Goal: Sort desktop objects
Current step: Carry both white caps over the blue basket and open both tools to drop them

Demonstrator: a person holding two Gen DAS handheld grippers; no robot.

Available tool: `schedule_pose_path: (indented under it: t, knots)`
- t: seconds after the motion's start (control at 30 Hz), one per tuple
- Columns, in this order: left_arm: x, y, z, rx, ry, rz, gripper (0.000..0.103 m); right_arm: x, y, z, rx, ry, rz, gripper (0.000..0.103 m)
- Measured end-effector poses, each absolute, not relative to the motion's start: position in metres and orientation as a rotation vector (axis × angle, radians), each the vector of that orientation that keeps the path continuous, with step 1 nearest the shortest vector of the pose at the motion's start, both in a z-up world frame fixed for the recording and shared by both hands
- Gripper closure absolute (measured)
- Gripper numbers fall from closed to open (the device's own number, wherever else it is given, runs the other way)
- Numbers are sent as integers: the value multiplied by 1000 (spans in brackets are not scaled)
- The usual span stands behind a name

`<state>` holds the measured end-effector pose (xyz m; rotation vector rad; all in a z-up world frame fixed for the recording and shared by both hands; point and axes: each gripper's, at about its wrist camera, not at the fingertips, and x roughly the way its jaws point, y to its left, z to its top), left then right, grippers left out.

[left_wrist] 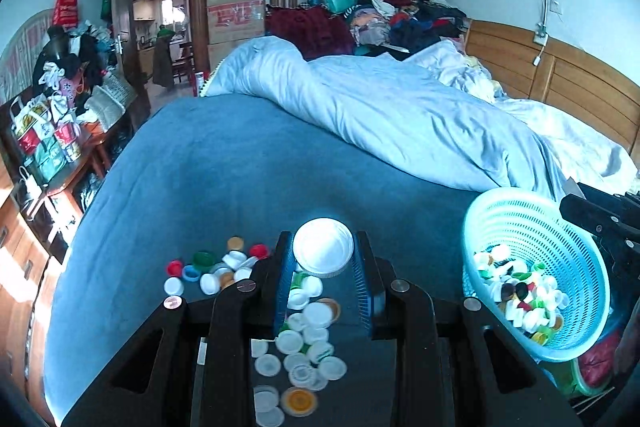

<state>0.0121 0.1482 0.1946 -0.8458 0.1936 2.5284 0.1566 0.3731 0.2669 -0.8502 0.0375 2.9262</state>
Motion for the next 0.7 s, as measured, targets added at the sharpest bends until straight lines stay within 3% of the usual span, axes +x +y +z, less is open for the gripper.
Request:
schedule_pose_path:
  t: [0.7]
  knots:
    - [37, 279, 212, -874, 343, 2339, 79, 194, 466, 270, -845, 118, 2767, 69]
